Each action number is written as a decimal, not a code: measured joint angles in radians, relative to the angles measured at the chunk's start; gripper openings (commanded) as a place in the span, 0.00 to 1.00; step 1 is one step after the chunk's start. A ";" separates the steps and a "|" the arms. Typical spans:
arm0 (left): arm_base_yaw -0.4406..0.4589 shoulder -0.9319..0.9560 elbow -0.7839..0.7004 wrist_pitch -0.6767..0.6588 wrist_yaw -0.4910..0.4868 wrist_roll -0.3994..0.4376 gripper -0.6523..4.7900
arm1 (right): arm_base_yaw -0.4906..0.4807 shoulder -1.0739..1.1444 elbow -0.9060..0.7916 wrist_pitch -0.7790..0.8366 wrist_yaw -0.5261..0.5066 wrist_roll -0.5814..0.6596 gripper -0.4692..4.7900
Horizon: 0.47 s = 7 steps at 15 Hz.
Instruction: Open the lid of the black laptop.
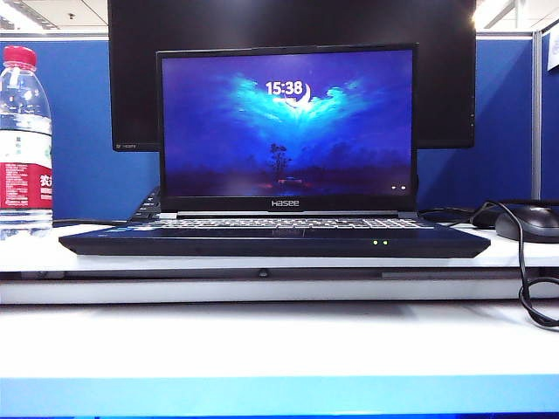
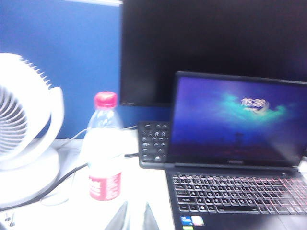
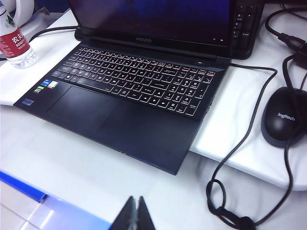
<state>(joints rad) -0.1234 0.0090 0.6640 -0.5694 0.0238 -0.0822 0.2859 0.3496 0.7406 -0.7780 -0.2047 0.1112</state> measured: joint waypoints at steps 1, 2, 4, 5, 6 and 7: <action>0.010 -0.002 -0.108 0.076 -0.001 -0.013 0.19 | 0.000 -0.002 0.000 0.001 0.000 0.000 0.09; 0.010 -0.002 -0.153 0.137 -0.002 -0.015 0.19 | 0.000 -0.002 0.000 0.000 0.003 0.000 0.09; 0.079 -0.003 -0.415 0.358 -0.001 -0.079 0.19 | 0.000 -0.002 0.000 0.001 0.002 0.000 0.09; 0.090 -0.003 -0.441 0.377 0.000 -0.111 0.19 | 0.000 -0.002 0.000 0.001 0.002 0.000 0.09; 0.098 -0.003 -0.463 0.387 -0.001 -0.126 0.19 | 0.000 -0.002 0.000 0.001 0.002 0.000 0.09; 0.101 -0.003 -0.478 0.387 -0.002 -0.130 0.19 | 0.000 -0.002 0.000 0.000 0.002 0.000 0.09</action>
<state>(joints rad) -0.0227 0.0059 0.1856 -0.1822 0.0216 -0.2123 0.2855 0.3473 0.7406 -0.7776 -0.2028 0.1112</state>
